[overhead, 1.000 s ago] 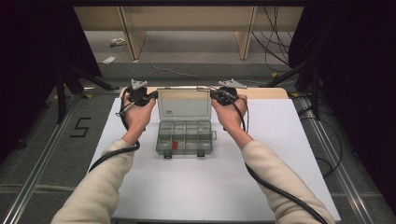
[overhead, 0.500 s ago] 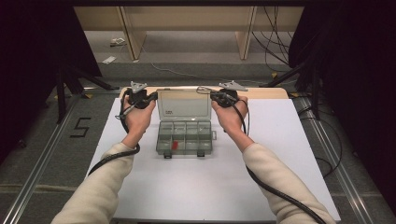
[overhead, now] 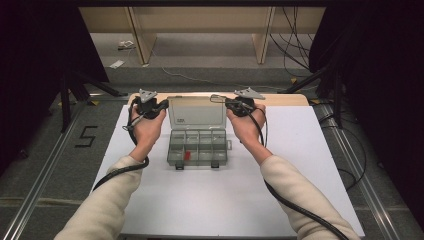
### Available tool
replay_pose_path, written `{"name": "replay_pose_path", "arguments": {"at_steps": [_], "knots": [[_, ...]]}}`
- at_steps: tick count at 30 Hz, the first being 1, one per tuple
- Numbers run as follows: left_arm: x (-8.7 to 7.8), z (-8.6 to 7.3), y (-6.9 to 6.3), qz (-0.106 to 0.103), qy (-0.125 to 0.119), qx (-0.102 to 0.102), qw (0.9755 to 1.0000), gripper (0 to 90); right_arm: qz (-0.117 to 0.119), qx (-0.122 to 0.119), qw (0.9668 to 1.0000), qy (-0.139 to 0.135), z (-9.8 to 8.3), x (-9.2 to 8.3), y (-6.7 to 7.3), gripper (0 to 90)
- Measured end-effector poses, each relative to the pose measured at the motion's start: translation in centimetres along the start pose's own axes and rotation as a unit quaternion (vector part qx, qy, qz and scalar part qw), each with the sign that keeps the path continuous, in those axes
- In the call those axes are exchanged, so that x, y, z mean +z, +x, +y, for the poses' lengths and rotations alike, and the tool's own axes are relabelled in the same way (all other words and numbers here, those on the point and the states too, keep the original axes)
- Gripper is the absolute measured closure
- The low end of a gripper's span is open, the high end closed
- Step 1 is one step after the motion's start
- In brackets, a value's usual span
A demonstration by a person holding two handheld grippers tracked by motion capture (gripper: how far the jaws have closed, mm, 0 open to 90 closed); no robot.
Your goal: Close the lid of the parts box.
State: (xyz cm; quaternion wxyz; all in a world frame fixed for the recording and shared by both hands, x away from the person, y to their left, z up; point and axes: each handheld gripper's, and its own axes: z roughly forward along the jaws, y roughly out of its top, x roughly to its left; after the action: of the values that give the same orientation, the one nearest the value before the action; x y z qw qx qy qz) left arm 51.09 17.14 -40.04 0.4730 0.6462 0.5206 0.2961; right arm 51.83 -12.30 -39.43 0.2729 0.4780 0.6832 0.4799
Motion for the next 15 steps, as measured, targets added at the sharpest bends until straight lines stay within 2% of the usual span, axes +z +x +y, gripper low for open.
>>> {"name": "replay_pose_path", "arguments": {"at_steps": [15], "knots": [[-0.94,-0.49,-0.16,-0.005,-0.009,0.006,0.9999,89.0,0.007,-0.007,0.9999,-0.004,-0.41,-0.97,0.21,88.6]]}}
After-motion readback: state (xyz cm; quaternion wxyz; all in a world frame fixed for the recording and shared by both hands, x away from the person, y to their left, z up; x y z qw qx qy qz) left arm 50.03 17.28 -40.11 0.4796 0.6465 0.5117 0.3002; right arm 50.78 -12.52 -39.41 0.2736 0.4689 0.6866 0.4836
